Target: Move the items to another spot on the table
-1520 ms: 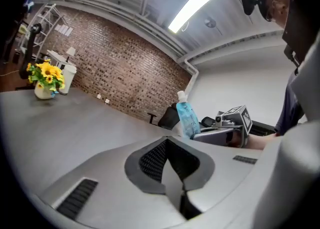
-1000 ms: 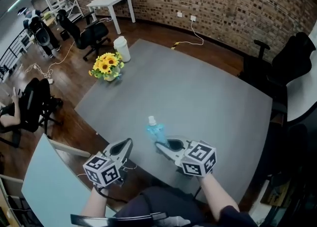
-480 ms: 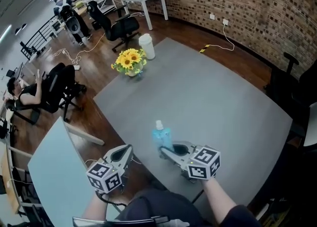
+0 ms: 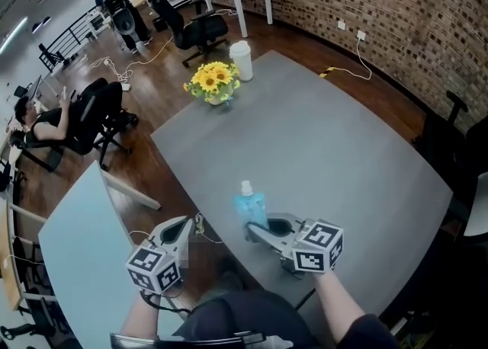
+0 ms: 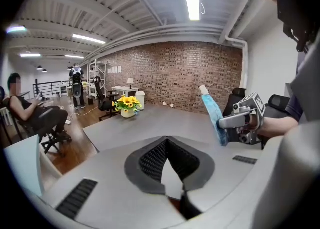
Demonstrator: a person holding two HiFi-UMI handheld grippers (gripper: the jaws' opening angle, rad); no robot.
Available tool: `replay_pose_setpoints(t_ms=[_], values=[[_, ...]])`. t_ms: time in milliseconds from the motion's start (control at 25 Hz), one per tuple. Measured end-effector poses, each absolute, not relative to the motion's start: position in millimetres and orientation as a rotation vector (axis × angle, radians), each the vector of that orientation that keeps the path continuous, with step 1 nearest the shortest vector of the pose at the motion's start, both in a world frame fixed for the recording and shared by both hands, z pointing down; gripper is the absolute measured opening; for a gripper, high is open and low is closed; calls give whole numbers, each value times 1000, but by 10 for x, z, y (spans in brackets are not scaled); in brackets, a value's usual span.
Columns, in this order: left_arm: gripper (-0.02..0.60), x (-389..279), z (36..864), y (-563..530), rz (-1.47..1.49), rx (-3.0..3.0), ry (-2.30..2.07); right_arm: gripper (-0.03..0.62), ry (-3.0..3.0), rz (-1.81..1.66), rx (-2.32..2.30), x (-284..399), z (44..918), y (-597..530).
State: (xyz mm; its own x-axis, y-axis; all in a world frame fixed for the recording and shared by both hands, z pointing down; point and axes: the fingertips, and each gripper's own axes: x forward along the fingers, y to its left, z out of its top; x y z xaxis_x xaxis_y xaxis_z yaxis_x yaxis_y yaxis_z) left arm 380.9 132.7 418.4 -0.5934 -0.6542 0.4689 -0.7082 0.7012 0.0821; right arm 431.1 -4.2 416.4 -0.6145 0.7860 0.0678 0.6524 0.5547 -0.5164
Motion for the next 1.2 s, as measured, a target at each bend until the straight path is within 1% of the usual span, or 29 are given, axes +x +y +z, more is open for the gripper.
replay_pose_setpoints(t_ms=[200, 280, 360, 480, 680, 960, 1200], values=[[-5, 3608, 4216, 1803, 60, 950, -2488, 40, -2465, 733, -1185, 4252, 4144, 72], [-5, 3484, 4264, 2013, 81, 909, -2511, 40, -2454, 712, -1172, 4158, 4177, 137], [-5, 3375, 4329, 2243, 113, 860, -2532, 40, -2439, 671, -1170, 4041, 4202, 241], [-5, 3216, 4440, 2584, 80, 808, -2543, 40, -2414, 629, -1186, 3822, 4193, 475], [-5, 2829, 4676, 3189, 86, 758, -2545, 40, -2375, 545, -1226, 3353, 4185, 1075], [-6, 2252, 4918, 3874, -72, 708, -2563, 40, -2284, 427, -1279, 2782, 4181, 1897], [-5, 2189, 4966, 4486, -259, 590, -2604, 40, -2200, 333, -1362, 2533, 4121, 2434]])
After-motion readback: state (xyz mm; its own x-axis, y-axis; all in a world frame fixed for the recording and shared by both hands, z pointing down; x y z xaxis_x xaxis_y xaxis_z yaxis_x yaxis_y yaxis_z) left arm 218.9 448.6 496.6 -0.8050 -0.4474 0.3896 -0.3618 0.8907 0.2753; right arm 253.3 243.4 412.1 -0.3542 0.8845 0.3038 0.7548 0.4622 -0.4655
